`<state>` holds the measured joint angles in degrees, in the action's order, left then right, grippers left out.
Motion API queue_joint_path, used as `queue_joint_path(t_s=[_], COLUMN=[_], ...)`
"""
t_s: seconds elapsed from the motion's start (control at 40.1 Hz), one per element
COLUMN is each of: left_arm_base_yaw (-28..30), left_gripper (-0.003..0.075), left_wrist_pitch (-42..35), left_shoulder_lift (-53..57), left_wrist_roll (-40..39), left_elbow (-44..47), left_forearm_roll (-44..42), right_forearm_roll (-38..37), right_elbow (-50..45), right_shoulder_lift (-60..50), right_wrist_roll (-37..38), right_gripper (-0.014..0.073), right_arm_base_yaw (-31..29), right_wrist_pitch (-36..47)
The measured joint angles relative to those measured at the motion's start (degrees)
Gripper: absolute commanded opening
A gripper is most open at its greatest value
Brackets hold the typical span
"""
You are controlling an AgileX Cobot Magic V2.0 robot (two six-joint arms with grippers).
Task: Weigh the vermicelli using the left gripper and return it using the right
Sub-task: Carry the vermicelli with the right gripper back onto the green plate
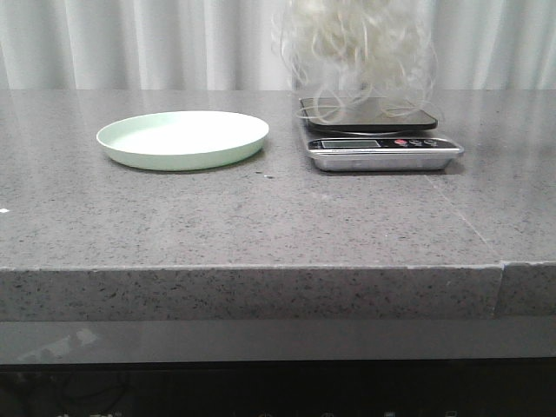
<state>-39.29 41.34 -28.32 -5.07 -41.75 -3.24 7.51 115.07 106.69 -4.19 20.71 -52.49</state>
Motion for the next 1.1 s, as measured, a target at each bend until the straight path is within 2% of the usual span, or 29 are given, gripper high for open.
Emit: queue_joint_path(t_s=[0.299,0.573,0.897,1.096], left_arm_base_yaw=[0.0,0.0,0.0,0.0], left_gripper=[0.0438,0.0438,0.0438,0.0438], left_wrist_pitch=[0.0,0.0,0.0,0.0], left_shoulder_lift=[0.0,0.0,0.0,0.0], left_wrist_roll=[0.0,0.0,0.0,0.0], left_elbow=[0.0,0.0,0.0,0.0], left_forearm_roll=[0.0,0.0,0.0,0.0], right_forearm_roll=[-0.11,0.1,0.23,0.23], right_elbow=[9.16,14.8,14.93,14.93], right_shoulder_lift=[1.21,7.16,14.84,18.71], right_wrist_roll=[0.0,0.0,0.0,0.0], right_gripper=[0.0192,0.0192,0.0192,0.0192], right_arm_base_yaw=[6.77,13.9,16.53,16.87], right_wrist_pitch=[1.02,5.03,6.43,4.12])
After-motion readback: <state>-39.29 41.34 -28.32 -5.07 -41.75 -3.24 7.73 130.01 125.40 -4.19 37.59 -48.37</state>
